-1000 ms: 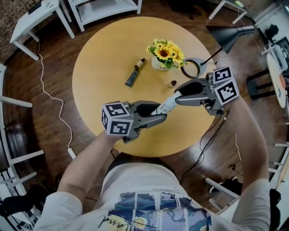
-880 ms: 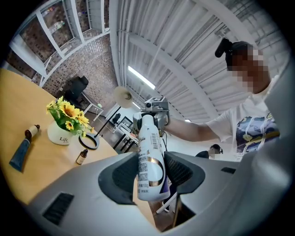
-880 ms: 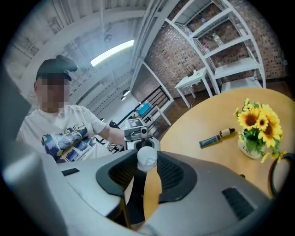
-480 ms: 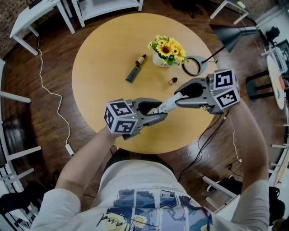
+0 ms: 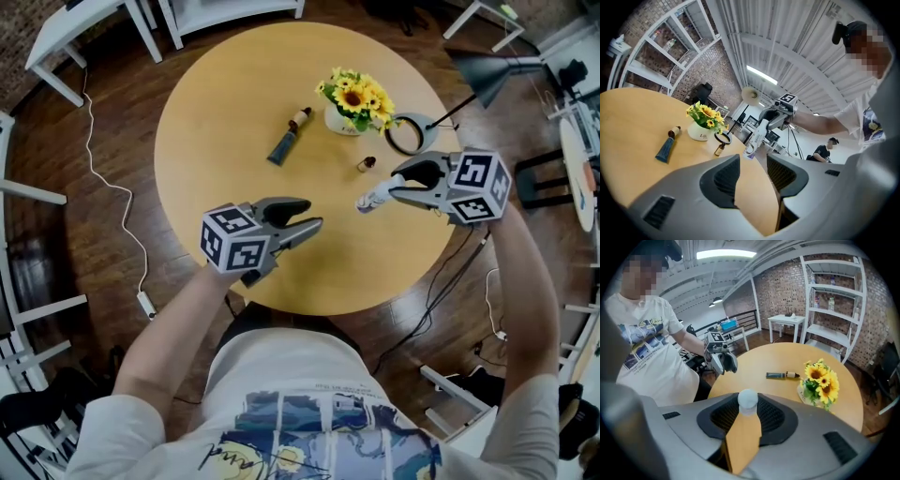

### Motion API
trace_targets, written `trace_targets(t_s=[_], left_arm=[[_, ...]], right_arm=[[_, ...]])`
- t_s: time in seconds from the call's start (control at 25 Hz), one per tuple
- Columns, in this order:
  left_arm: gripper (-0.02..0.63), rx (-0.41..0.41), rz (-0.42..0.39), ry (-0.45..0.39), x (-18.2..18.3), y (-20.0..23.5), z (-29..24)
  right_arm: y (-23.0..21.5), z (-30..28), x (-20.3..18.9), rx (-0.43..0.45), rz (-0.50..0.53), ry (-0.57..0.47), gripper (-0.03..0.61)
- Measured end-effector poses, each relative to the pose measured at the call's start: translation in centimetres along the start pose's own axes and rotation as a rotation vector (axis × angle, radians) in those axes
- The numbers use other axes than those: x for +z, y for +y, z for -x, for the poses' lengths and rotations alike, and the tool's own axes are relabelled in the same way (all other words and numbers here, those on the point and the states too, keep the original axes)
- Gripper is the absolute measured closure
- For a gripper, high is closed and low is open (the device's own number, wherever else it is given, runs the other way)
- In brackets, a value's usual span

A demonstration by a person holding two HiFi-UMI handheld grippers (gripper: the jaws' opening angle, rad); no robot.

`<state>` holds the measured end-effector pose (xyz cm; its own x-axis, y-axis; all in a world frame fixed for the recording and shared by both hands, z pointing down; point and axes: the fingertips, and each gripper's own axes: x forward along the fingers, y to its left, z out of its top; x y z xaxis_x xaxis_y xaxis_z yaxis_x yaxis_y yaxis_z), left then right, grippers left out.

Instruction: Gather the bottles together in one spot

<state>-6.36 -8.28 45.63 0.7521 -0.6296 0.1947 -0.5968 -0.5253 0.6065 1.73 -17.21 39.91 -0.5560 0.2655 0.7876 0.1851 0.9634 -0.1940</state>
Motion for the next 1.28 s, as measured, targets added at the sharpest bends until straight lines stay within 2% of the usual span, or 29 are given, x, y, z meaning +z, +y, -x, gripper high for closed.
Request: trace_targets(t_s=[0.16,0.48,0.64,0.84,1.28], left_arm=[[0.428,0.044,0.021,0.002,-0.4,0.7,0.7],[0.428,0.097,0.048,0.025,-1.8,1.2,1.1],[0.428,0.14,0.039,0.062,-2.3,1.4,0.6],[0.428,0.2,-0.003,0.195,-4.3,1.6,-0.2],[0.428,0.222,0.048,0.195,-5.4,1.5,-0.8]], right_arm=[[-3.5,0.8,-3.1,-0.095,-0.038,0.067,0.449],[-8.8,0.4,-7.6,-0.207,-0.063,0.129,0.449],[-11.0,-0.7,-9.0,-0.23,-0.062,0.143,0.449],[-13.4,-2.5,-10.2,-0.248,-0.042,0.144,0.449],[-15.8,-4.6,-11.5,-0.306,0.035,0.152,0.449]])
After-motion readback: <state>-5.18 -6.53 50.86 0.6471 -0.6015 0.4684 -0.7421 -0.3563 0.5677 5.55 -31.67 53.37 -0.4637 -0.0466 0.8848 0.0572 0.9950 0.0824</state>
